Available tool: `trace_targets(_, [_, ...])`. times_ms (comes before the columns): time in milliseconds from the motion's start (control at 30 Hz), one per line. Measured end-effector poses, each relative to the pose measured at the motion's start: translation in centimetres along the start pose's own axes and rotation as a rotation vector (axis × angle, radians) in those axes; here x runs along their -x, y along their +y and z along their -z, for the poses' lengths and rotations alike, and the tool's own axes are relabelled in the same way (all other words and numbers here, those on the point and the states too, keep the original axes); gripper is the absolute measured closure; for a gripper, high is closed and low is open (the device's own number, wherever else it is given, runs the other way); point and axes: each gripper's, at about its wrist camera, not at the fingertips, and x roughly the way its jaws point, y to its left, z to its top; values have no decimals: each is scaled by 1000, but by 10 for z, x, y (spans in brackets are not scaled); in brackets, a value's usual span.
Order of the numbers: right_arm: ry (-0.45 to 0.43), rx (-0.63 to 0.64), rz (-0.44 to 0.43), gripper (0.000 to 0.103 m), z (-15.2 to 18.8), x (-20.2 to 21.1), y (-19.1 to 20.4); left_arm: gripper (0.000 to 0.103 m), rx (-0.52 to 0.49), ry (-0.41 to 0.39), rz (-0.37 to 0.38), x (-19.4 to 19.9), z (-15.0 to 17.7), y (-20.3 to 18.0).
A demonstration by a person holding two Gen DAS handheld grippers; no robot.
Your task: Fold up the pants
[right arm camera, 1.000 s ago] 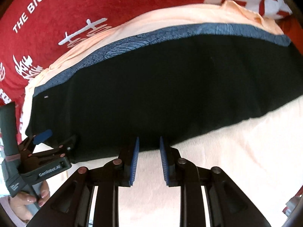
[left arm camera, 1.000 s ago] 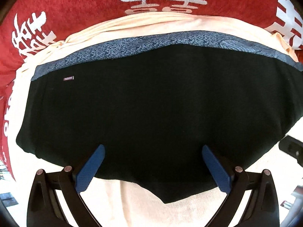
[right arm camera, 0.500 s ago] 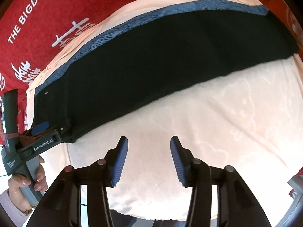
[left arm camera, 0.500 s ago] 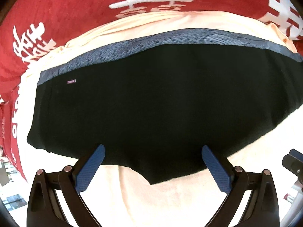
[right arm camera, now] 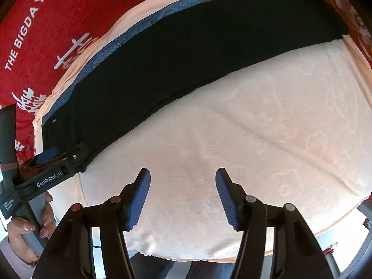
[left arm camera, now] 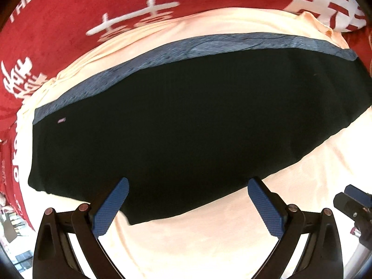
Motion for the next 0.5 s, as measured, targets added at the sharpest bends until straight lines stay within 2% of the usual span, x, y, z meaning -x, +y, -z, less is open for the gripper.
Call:
trace_targets(233, [-71,-65,4,41,-21,26,-45,0,-2,-31,5,8,-32,-41])
trace_targets(367, [-150,-172,20,41,-44,48,-92,0,18,-70,-7,9,-51,-70])
trace_targets(500, [-233,-283,50,41,-64,67,-134,0,37,-27,-35,-13,-61,-92])
